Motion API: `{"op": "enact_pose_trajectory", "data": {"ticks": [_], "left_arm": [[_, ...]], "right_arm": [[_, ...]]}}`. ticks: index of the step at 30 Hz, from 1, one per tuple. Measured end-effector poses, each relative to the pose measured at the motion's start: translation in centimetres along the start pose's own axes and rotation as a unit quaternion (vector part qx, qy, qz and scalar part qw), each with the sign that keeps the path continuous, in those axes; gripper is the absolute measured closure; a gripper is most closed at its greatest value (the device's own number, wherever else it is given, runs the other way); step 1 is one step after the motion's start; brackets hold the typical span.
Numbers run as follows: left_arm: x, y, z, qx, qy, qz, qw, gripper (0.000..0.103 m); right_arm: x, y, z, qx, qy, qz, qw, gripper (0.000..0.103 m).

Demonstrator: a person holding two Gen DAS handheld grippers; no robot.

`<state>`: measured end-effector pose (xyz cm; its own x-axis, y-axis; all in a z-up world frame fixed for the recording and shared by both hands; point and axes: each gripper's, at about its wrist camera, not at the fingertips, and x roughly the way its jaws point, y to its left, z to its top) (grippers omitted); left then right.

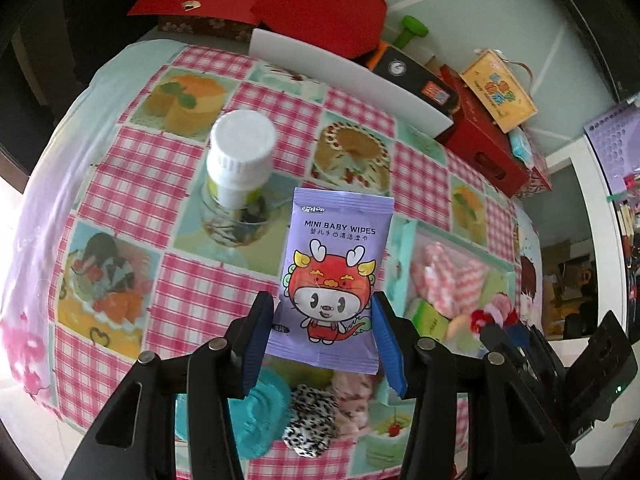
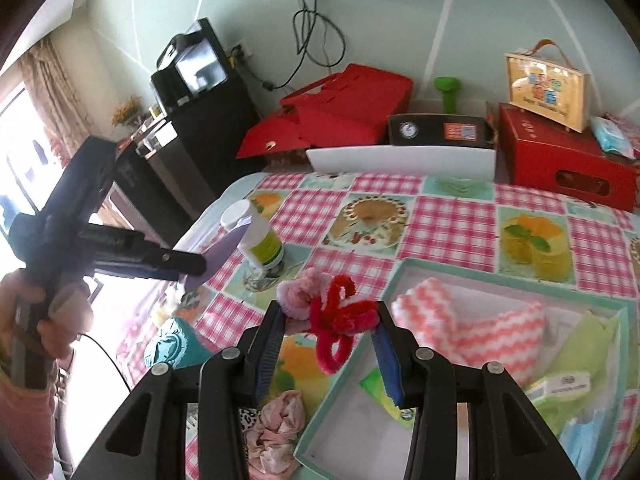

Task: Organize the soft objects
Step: 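Carry the wipes pack with the left tool while the right tool carries the hair ties over the tray, then open the left tool to drop the wipes pack while the right tool releases the hair ties into the tray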

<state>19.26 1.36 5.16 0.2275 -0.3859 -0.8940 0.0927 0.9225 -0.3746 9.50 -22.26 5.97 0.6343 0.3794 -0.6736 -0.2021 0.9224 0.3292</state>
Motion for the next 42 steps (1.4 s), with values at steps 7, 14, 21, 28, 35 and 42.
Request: {"op": "enact_pose_trajectory", "data": {"ticks": [7, 14, 21, 28, 35, 42], "left_arm": [[-0.4, -3.0, -1.4, 0.027, -0.006, -0.003, 0.9996, 0.052], [2.3, -7.5, -3.1, 0.069, 0.013, 0.001, 0.9975, 0.052], [6.8, -11.9, -6.6, 0.121, 0.049, 0.004, 0.9914, 0.052], [9.8, -14.9, -9.6, 0.166, 0.068, 0.018, 0.9836, 0.052], [11.5, -15.7, -11.3, 0.181, 0.079, 0.025, 0.9799, 0.051], [12.9, -15.8, -11.3, 0.176, 0.091, 0.035, 0.9796, 0.050]], "right_arm": [[-1.5, -1.6, 0.1, 0.015, -0.012, -0.010, 1.000, 0.057], [-2.4, -3.5, -0.3, 0.026, -0.006, -0.029, 0.999, 0.057], [-3.6, -8.2, -1.6, 0.085, 0.019, -0.089, 0.992, 0.056], [-5.7, -11.8, -2.8, 0.124, 0.033, -0.141, 0.982, 0.056], [-5.4, -12.2, -3.4, 0.125, 0.053, -0.151, 0.979, 0.056], [-3.1, -12.5, -4.2, 0.127, 0.094, -0.149, 0.976, 0.055]]}}
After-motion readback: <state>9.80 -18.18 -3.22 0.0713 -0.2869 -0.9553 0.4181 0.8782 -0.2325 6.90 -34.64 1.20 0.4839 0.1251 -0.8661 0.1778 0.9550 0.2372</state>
